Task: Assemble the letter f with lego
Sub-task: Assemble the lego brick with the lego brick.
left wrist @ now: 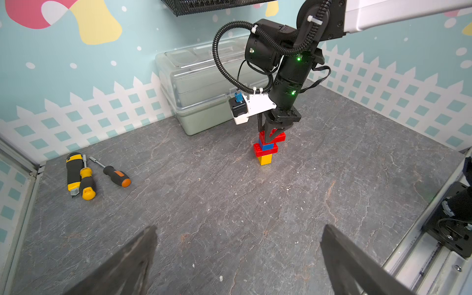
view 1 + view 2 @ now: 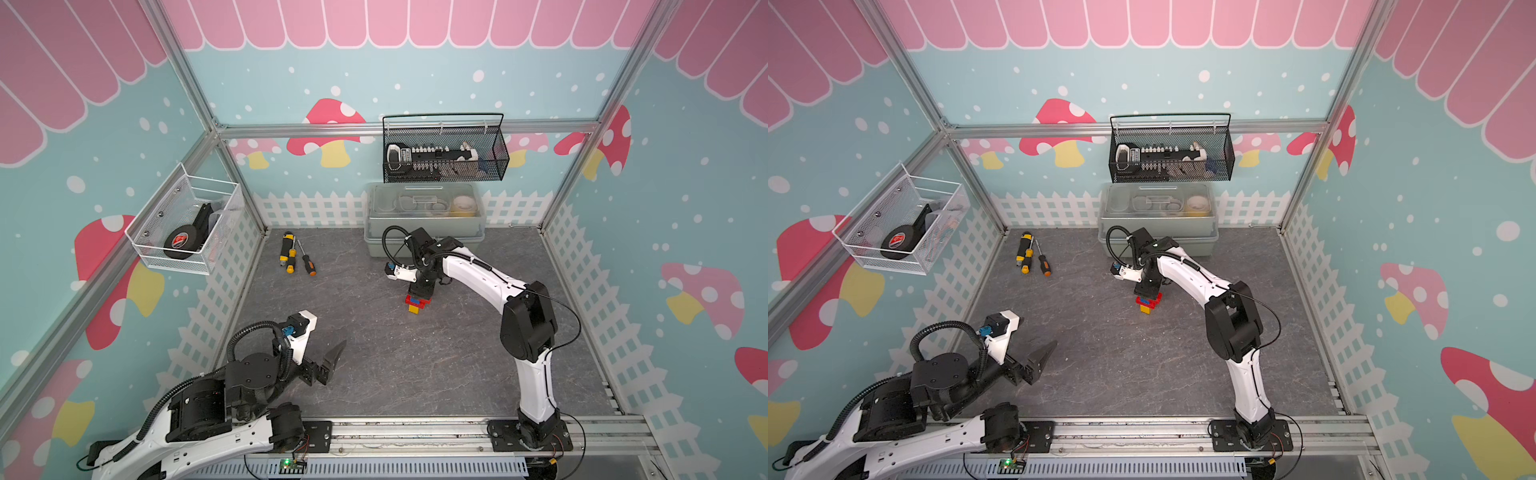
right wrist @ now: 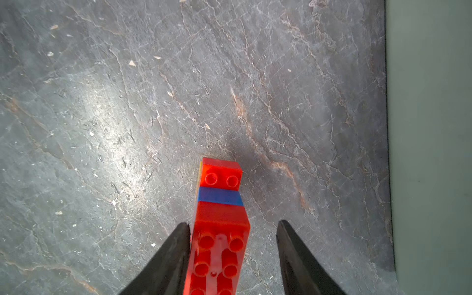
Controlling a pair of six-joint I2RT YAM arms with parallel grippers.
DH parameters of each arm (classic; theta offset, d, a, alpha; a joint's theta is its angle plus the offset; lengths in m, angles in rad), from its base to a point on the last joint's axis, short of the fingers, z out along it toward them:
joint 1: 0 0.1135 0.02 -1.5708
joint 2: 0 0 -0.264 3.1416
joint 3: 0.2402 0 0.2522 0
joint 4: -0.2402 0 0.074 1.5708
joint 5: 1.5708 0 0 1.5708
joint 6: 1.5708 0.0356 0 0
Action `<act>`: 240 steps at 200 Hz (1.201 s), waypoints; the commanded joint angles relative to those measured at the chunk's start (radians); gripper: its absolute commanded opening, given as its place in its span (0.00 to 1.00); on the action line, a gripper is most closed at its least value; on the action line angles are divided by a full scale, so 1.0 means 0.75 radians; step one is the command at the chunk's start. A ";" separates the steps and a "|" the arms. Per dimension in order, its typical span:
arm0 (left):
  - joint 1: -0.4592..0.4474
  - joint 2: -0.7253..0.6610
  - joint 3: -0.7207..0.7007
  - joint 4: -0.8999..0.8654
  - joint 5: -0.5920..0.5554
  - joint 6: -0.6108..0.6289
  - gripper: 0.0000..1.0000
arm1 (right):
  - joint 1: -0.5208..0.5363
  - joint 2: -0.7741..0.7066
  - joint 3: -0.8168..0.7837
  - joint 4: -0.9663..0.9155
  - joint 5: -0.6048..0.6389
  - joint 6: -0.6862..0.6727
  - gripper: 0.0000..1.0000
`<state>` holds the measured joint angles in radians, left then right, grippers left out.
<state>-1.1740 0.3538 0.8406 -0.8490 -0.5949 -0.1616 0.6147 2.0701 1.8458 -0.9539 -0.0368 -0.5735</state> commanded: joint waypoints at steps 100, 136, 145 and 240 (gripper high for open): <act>-0.004 -0.013 -0.004 -0.027 -0.013 -0.024 0.99 | -0.009 -0.028 -0.014 -0.039 -0.084 0.030 0.56; -0.004 -0.014 -0.004 -0.029 -0.013 -0.024 0.99 | -0.009 -0.008 -0.001 -0.065 -0.096 0.033 0.43; -0.004 -0.014 -0.004 -0.028 -0.013 -0.024 0.99 | -0.009 -0.003 0.005 -0.072 -0.102 0.033 0.41; -0.004 -0.014 -0.004 -0.028 -0.013 -0.024 0.99 | -0.012 0.027 0.032 -0.126 -0.127 0.004 0.35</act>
<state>-1.1740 0.3538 0.8406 -0.8490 -0.5945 -0.1616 0.6128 2.0705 1.8462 -1.0042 -0.1066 -0.5533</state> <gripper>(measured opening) 0.992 0.357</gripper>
